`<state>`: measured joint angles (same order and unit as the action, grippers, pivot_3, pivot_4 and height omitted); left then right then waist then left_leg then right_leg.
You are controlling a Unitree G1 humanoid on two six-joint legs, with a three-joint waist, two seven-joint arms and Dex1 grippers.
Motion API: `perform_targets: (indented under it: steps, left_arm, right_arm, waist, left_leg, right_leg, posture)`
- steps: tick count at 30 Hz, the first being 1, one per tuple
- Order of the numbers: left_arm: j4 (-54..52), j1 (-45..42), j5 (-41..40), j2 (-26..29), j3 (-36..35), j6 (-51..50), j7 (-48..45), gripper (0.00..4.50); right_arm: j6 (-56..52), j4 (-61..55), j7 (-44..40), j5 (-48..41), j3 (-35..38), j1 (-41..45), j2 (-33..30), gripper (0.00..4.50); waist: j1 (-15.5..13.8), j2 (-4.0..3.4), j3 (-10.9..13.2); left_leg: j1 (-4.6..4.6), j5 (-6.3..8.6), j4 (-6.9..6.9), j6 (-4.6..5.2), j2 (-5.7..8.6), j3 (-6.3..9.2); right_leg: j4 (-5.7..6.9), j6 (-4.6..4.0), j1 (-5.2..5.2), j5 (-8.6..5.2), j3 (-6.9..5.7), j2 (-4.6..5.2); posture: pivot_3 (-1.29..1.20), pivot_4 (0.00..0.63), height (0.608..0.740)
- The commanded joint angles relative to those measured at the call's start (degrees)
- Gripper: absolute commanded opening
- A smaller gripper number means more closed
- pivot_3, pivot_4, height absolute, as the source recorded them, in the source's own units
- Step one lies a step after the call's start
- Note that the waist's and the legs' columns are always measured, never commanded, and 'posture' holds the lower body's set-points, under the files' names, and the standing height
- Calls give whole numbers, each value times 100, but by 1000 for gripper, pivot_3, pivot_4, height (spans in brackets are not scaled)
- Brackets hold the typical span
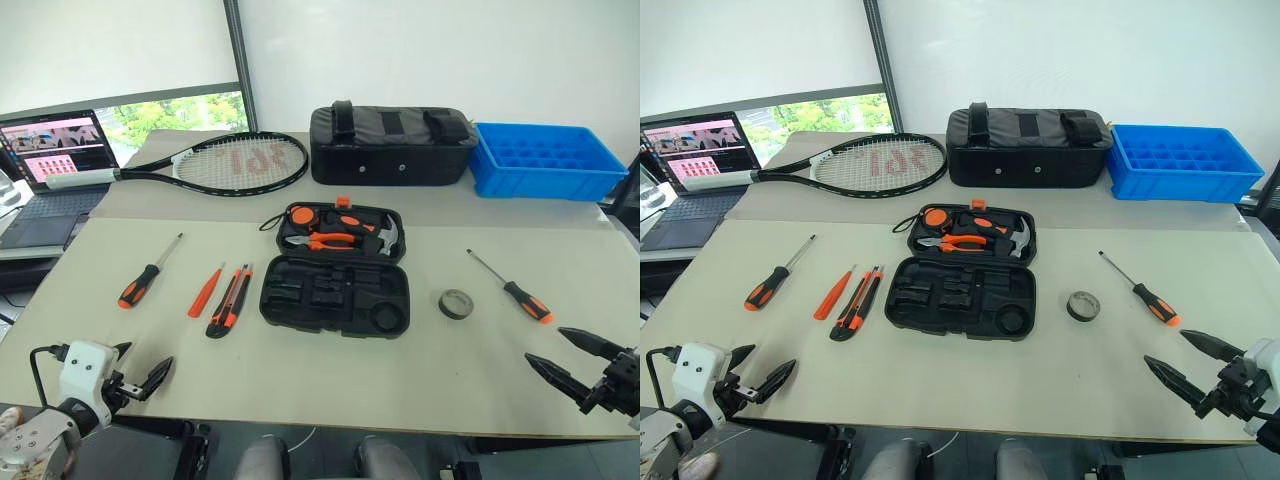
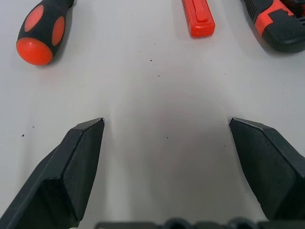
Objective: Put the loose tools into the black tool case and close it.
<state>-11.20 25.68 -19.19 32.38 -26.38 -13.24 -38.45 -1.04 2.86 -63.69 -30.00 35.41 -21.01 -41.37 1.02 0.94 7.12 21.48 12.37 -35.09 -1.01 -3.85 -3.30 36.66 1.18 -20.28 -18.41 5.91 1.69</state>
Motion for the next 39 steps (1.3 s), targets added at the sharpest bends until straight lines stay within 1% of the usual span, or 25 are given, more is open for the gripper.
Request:
perform_targets:
  steps: [1, 4, 7, 12, 16, 18, 20, 22, 25, 28, 29, 33, 39]
  left_arm:
    - [99, -175, -18, 164, 158, 8, -224, 4500]
    - [281, -466, -99, 244, 269, -46, -368, 4500]
    - [352, -560, -106, 270, 279, -36, -427, 4500]
    - [329, -613, -175, 290, 197, 8, -518, 4500]
    - [111, -690, -584, 353, -154, -52, -692, 4500]
    - [41, -858, -894, 408, -381, -177, -719, 4500]
    - [144, -1122, -972, 499, -485, -349, -567, 4500]
    - [340, -1462, -878, 587, -497, -543, -250, 4500]
    - [858, -2025, -526, 701, -416, -652, 232, 4500]
    - [1447, -2546, -169, 833, -203, -772, 606, 4500]
    - [1613, -2672, -34, 873, -114, -759, 679, 4500]
    - [2192, -3155, 326, 971, 338, -708, 665, 4500]
    - [2902, -3727, 490, 1044, 761, -694, 387, 4500]
  right_arm:
    - [110, -313, 29, -102, 288, -249, 66, 4479]
    - [119, -532, 85, -160, 478, -563, 170, 4479]
    - [102, -628, 146, -181, 483, -620, 206, 4479]
    - [75, -705, 187, -220, 421, -561, 211, 4479]
    - [-61, -963, 92, -405, 358, -449, 138, 4479]
    - [-256, -1261, 96, -676, 320, -302, 104, 4479]
    - [-493, -1504, 167, -922, 261, -64, 38, 4479]
    - [-679, -1639, 178, -1070, 180, 179, -47, 4479]
    - [-858, -1745, 138, -1161, -8, 531, -144, 4479]
    - [-955, -1833, 77, -1198, -192, 799, -172, 4479]
    - [-974, -1860, 57, -1209, -234, 859, -164, 4479]
    - [-962, -1913, -44, -1216, -388, 1051, -164, 4479]
    - [-865, -1866, -119, -1169, -409, 1049, -102, 4479]
  waist:
    - [0, 0, 0]
    - [-61, -8, -5]
    - [-34, -9, -6]
    - [30, -7, -6]
    - [34, -6, -6]
    - [21, -5, -5]
    - [16, -5, -5]
    - [10, -8, -6]
    - [-7, -6, -6]
    - [-15, -3, -5]
    - [-17, -5, -6]
    - [-24, 2, -7]
    - [-29, 12, -10]
  left_leg:
    - [0, 0, 0, 0, 0, 0]
    - [0, 0, 1, 0, 2, 2]
    - [4, 0, 1, -1, 1, -1]
    - [36, 0, 2, 0, 0, -3]
    - [34, 0, 2, 0, 1, -3]
    - [33, 0, 1, 0, 0, -2]
    - [28, 0, 1, 0, 0, -1]
    - [26, 0, -2, 0, 2, -1]
    - [4, -1, -5, 1, 2, 1]
    - [4, -1, 1, 1, 3, 2]
    - [5, -1, 2, 1, 3, 3]
    - [11, -1, 8, 1, 4, 3]
    - [12, -1, 9, 0, 3, 6]
  right_leg:
    - [0, 0, 0, 0, 0, 0]
    - [0, -4, -1, -4, -13, 4]
    - [2, -5, 0, -8, -15, 8]
    - [3, -6, 1, -7, -14, 6]
    - [6, -6, 0, -8, -15, 3]
    - [8, -6, -1, -8, -16, 2]
    - [10, -4, -1, -10, -17, 0]
    - [11, -2, 2, -9, -16, 0]
    - [10, 10, 1, -15, -16, -3]
    - [10, 3, 1, -11, -17, -5]
    - [10, -11, -1, -3, -19, -6]
    - [6, -16, -3, 0, -21, -6]
    - [8, -17, -3, 1, -28, -5]
  posture:
    - [0, 150, 708]
    - [0, 150, 708]
    - [0, 150, 708]
    - [0, 150, 708]
    - [0, 150, 708]
    - [0, 150, 708]
    - [0, 150, 708]
    - [0, 150, 708]
    - [0, 150, 708]
    - [0, 150, 708]
    - [0, 150, 708]
    - [0, 150, 708]
    - [0, 150, 708]
